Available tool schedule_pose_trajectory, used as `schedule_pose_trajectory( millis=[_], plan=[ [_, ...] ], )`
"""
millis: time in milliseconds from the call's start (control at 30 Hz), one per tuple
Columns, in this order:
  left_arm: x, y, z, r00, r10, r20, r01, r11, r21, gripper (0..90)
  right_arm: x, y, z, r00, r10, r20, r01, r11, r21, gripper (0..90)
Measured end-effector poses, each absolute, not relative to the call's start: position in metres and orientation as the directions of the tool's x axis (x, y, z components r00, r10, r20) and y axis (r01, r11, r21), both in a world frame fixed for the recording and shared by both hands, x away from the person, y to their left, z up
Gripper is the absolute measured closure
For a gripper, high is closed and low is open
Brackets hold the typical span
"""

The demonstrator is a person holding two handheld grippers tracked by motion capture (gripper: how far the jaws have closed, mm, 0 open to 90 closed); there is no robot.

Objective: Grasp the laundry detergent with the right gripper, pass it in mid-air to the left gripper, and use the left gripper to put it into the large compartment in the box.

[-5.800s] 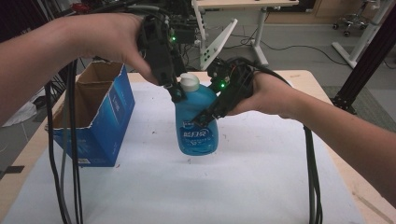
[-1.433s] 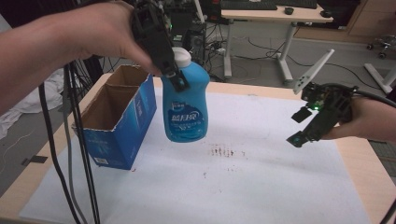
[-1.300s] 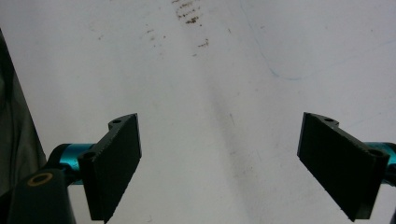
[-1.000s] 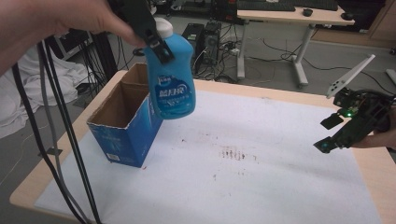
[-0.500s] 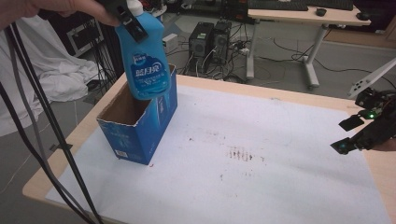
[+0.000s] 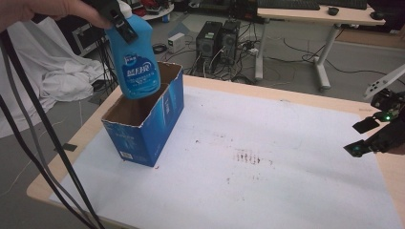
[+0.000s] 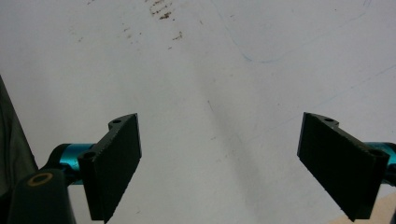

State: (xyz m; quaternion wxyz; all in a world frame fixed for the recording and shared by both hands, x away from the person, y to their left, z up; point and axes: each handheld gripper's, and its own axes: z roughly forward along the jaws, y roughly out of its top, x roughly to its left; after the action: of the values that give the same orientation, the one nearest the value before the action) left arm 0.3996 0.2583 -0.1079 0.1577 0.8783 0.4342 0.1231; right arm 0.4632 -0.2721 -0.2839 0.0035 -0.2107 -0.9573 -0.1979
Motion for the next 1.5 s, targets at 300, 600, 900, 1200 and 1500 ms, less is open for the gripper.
schedule_pose_trajectory(
  millis=[300,600,900,1200,1500],
  plan=[
    [0.402,0.264,-0.128,0.574,0.815,0.08,0.751,-0.562,0.347,38.4,0.464,-0.276,-0.284,-0.908,0.408,0.094,0.411,0.826,0.386,13.2],
    [0.403,0.264,-0.156,0.565,0.823,0.053,0.771,-0.55,0.321,38.4,0.465,-0.276,-0.285,-0.909,0.406,0.098,0.411,0.829,0.379,13.2],
    [0.403,0.261,-0.183,0.582,0.812,0.033,0.773,-0.566,0.288,38.4,0.465,-0.276,-0.285,-0.909,0.404,0.1,0.41,0.829,0.381,13.2],
    [0.402,0.262,-0.208,0.581,0.813,0.027,0.782,-0.568,0.258,38.4,0.465,-0.278,-0.284,-0.909,0.405,0.102,0.411,0.829,0.378,13.2],
    [0.4,0.264,-0.227,0.579,0.815,0.033,0.785,-0.568,0.245,38.4,0.466,-0.279,-0.285,-0.908,0.408,0.101,0.414,0.83,0.373,13.3]
  ],
)
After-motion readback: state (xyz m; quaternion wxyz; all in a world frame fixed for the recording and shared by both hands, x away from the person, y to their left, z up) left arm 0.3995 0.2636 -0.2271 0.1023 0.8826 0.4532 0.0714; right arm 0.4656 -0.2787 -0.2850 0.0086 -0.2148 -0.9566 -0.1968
